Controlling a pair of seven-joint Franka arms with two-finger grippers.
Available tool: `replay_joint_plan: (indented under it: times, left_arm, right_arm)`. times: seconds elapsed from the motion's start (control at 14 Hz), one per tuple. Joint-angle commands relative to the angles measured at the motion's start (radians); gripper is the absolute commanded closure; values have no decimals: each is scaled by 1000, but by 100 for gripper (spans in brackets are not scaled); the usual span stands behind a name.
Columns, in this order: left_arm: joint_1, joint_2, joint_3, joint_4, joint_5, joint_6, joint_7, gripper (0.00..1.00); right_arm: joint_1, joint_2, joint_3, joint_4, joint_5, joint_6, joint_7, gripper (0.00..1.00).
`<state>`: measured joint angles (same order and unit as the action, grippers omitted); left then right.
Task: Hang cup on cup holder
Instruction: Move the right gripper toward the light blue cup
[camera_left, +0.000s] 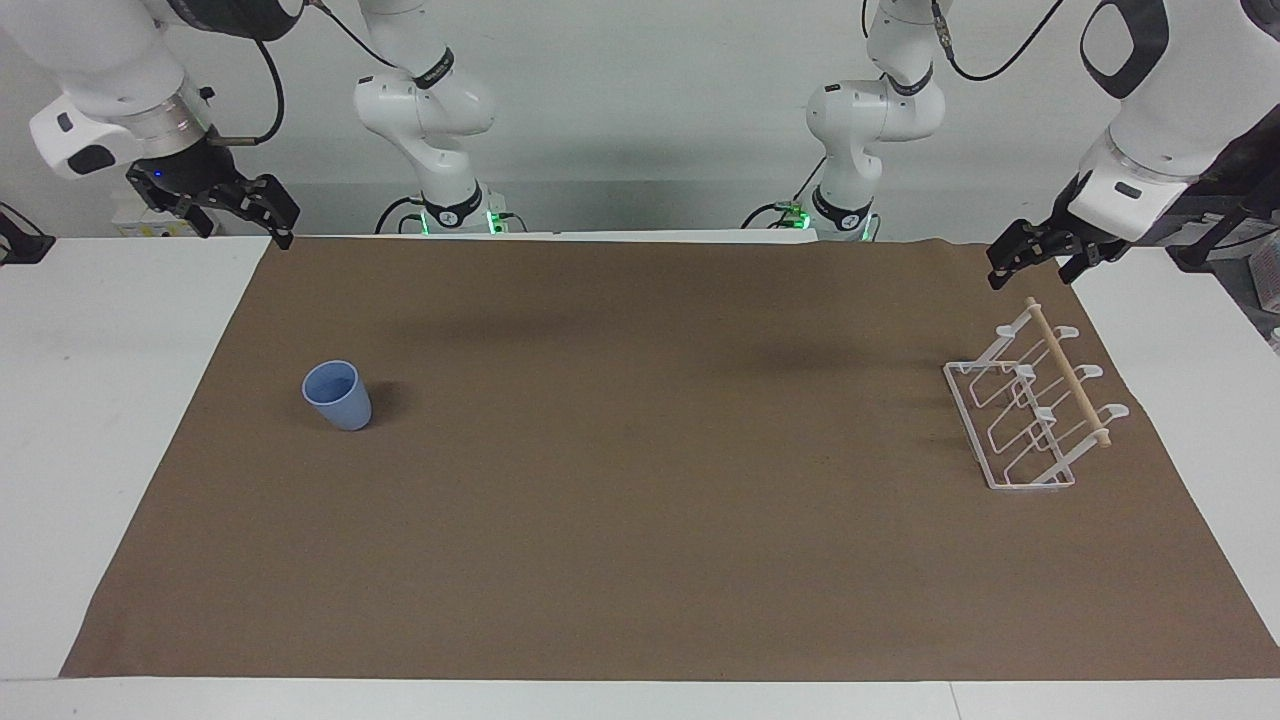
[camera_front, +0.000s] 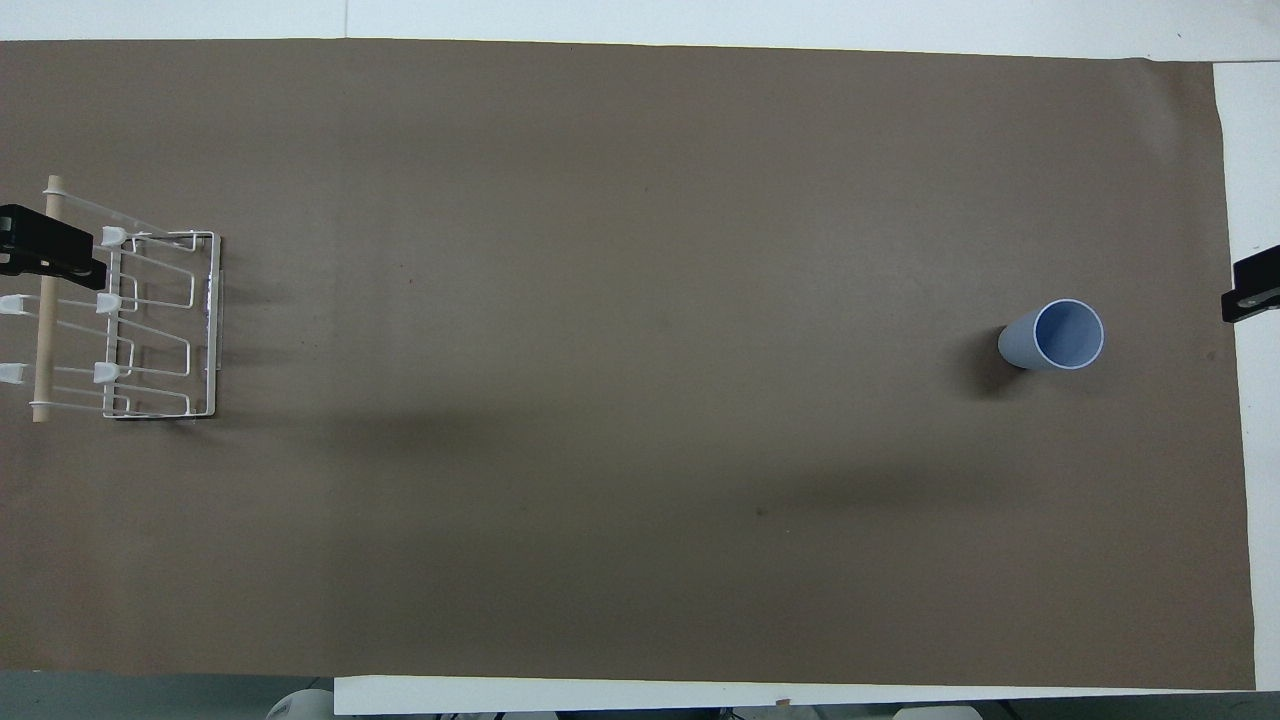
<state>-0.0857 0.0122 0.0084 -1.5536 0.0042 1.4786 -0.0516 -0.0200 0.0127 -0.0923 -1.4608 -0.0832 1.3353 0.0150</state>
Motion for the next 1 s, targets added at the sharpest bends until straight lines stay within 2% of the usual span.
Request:
replay_joint_plan:
  times: [0.0, 0.21, 0.36, 0.64, 0.93]
  left_arm:
    - [1, -26, -4, -26, -4, 6, -2, 0]
    - [1, -26, -4, -26, -4, 6, -2, 0]
    - [1, -26, -4, -26, -4, 5, -2, 0]
    - [1, -26, -7, -23, -4, 6, -2, 0]
    - [1, -26, -7, -25, -6, 8, -4, 0]
  right_arm:
    - [-3, -2, 0, -3, 22, -4, -17, 0]
    - [-4, -3, 2, -13, 23, 2, -17, 0]
    - [-11, -42, 2, -99, 25, 56, -24, 0]
    - [-9, -126, 3, -396, 26, 364, -27, 0]
    - [-24, -73, 2, -602, 26, 652, -75, 0]
